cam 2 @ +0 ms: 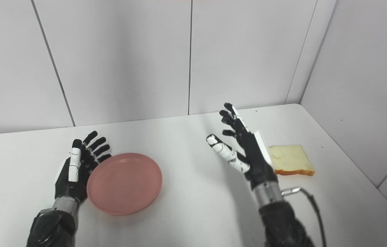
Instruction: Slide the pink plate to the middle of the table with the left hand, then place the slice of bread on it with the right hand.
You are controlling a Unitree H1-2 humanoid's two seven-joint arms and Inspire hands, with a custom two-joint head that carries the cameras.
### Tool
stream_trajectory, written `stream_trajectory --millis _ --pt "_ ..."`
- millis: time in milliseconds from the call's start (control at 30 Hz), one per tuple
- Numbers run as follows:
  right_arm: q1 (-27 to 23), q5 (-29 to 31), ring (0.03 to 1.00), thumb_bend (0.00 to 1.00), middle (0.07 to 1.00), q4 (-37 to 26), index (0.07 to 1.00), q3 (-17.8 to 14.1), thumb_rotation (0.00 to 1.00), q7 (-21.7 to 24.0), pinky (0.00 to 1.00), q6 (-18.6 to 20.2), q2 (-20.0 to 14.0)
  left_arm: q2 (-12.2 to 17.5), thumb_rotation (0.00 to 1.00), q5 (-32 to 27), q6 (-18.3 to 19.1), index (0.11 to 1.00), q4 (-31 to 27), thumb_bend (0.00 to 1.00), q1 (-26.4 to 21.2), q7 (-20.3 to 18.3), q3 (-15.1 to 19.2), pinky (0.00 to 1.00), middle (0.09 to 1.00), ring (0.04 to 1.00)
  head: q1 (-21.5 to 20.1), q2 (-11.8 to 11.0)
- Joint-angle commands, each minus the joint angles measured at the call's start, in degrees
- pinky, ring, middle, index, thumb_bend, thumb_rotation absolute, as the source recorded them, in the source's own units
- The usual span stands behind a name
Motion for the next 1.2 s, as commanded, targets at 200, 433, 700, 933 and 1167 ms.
stream_trajectory --millis 200,433,700,933,1167 --pt "-9.3 -8.0 0.873 1.00 0.912 2.0 0.873 -1.8 0.68 6.0 0.78 2.8 -19.4 0.0 0.87 0.1 2.0 0.841 2.8 0.86 0.6 0.2 0.3 0.70 0.816 0.773 -1.4 -0.4" --pt "-12.3 -7.0 0.896 1.00 0.963 14.0 0.891 -1.8 0.57 10.1 0.72 -4.8 -31.1 0.1 0.86 -0.2 2.2 0.850 2.8 0.86 0.4 0.0 0.8 0.72 0.824 0.784 -2.8 -0.8" --pt "-14.0 -9.8 0.999 1.00 0.989 22.0 0.910 6.6 0.53 23.4 1.00 -9.8 -45.4 0.3 0.85 -0.2 2.9 0.847 2.8 0.84 0.0 0.1 1.2 0.75 0.828 0.793 -2.3 -1.1" --pt "-15.9 -13.0 0.998 1.00 0.988 26.4 0.938 10.4 0.44 26.9 1.00 -11.5 -47.4 0.6 0.84 -0.1 3.2 0.859 2.6 0.85 0.0 -0.1 1.2 0.75 0.828 0.785 -2.3 -0.8" --pt "-18.2 -12.8 1.000 1.00 1.000 30.7 0.956 12.7 0.45 29.1 1.00 -12.7 -46.7 0.9 0.84 -0.2 3.7 0.863 2.0 0.85 0.3 -0.3 1.2 0.75 0.834 0.786 -2.4 -0.6"
